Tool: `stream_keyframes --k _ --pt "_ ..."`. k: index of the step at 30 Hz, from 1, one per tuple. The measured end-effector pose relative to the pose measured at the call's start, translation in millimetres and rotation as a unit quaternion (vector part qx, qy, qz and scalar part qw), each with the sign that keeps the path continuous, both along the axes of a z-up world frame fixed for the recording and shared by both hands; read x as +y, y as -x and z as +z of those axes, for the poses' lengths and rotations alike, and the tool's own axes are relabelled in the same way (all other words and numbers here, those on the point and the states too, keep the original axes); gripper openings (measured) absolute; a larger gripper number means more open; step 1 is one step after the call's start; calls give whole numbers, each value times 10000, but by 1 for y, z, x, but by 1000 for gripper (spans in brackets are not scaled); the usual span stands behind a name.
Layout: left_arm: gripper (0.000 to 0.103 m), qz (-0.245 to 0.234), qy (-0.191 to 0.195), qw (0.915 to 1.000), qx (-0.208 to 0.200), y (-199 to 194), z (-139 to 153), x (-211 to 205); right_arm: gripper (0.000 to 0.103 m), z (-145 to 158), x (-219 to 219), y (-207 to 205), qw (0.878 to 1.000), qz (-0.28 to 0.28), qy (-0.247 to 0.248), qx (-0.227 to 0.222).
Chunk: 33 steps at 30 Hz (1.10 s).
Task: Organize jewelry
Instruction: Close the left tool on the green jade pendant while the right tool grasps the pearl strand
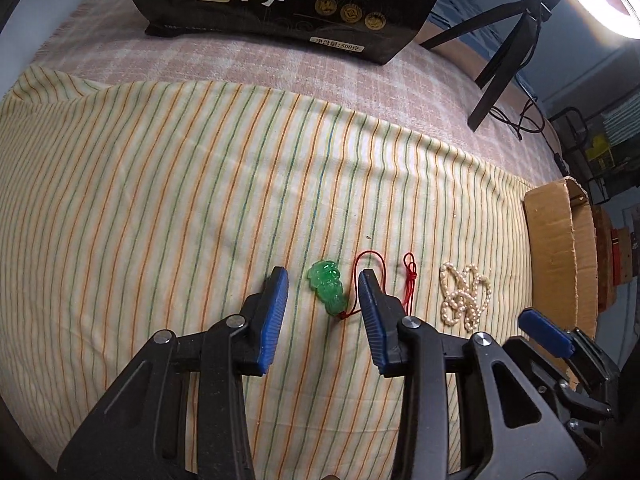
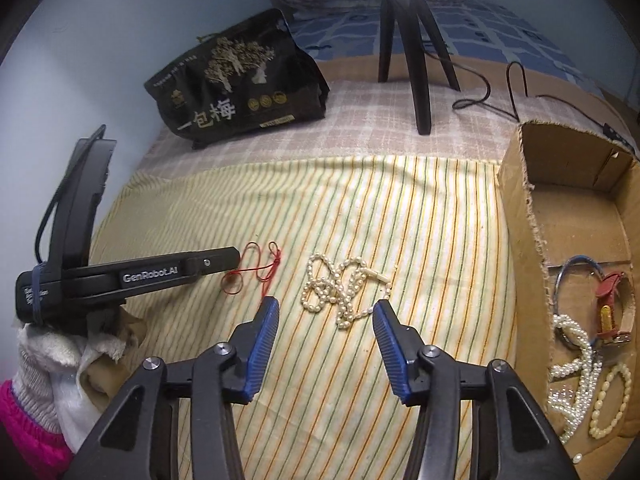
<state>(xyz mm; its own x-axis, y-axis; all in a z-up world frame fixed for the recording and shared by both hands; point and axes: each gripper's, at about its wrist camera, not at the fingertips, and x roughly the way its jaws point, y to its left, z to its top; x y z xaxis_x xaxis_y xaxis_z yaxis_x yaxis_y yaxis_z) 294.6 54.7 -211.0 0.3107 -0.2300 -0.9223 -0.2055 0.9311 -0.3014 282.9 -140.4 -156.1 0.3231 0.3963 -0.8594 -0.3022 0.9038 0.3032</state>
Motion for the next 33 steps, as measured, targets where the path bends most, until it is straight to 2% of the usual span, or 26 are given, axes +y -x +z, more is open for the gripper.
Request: stream_keyframes --k 4,5,7,8,12,17,24,29,33 --pt "37 11 -3 10000 -5 -2 -3 0 53 -11 6 -6 9999 -31 45 158" --pt "37 -8 -27 10000 -6 -3 -3 0 56 -13 8 -7 9998 -32 97 173" --pt "37 -43 -69 10000 -15 -4 -4 -1 67 -17 11 -8 9995 -88 247 190" --pt "37 -55 -88 9999 -22 -5 -5 -2 68 -19 12 -9 9993 -130 294 190" --pt "32 -102 -216 9997 -48 -5 -6 -5 68 -24 16 -14 9989 -188 383 195" --pt "20 -104 -321 9994 -78 -6 -6 -4 68 -35 19 -19 9979 -256 545 219" --pt "19 -271 -415 9987 -154 -4 -4 -5 75 -40 33 -22 9960 -130 880 33" --pt "19 -159 -223 9996 8 -2 0 0 73 -42 42 -20 9927 6 1199 -118" --pt "19 -178 -353 9992 51 3 2 -1 64 -43 41 -21 9919 -7 1259 -161"
